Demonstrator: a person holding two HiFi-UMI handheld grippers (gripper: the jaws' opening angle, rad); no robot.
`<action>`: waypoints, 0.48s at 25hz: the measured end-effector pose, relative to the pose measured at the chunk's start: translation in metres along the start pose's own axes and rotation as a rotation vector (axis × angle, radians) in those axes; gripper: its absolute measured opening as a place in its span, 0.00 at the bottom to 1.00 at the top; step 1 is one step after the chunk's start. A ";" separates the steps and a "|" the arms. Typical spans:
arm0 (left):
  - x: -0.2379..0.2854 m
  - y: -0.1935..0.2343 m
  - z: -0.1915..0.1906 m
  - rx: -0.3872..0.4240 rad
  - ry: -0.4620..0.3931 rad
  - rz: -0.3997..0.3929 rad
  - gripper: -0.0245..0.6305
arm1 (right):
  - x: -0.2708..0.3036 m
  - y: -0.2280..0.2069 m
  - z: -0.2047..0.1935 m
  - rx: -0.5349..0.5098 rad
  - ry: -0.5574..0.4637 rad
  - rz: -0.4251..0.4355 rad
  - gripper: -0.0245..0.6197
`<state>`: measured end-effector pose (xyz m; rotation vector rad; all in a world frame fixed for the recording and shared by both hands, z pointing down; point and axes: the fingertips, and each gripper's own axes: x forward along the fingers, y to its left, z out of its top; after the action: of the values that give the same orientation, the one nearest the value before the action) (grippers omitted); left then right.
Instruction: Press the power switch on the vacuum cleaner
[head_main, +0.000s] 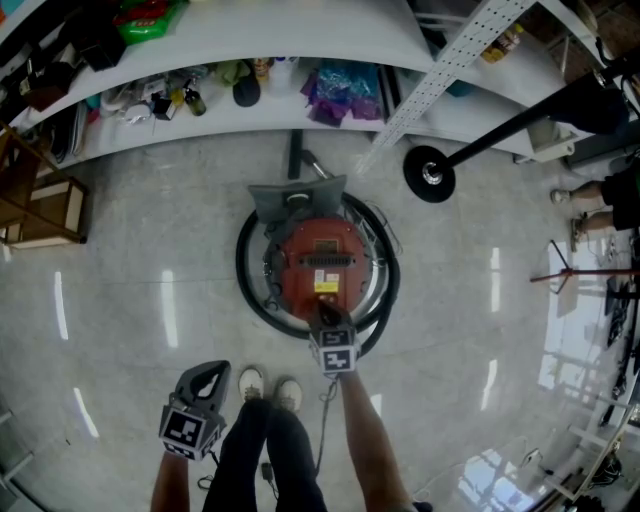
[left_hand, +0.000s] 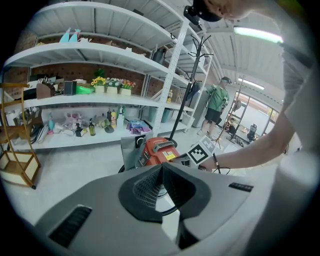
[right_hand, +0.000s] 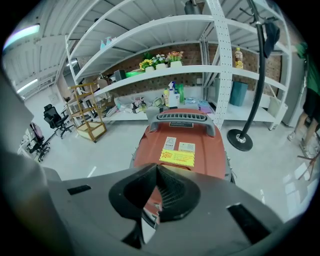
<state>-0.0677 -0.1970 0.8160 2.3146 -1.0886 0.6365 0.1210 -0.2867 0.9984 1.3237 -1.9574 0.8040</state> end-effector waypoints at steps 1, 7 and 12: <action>0.000 0.000 0.000 0.002 -0.001 -0.001 0.05 | 0.000 0.001 0.002 0.008 -0.002 0.001 0.06; -0.001 0.000 -0.001 -0.002 -0.005 0.002 0.05 | 0.002 -0.004 -0.004 0.012 0.023 -0.007 0.06; -0.002 0.000 -0.002 -0.010 -0.003 0.003 0.05 | 0.007 -0.002 -0.007 0.003 0.034 -0.010 0.06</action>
<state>-0.0695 -0.1946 0.8161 2.3065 -1.0936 0.6276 0.1219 -0.2861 1.0084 1.3123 -1.9218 0.8201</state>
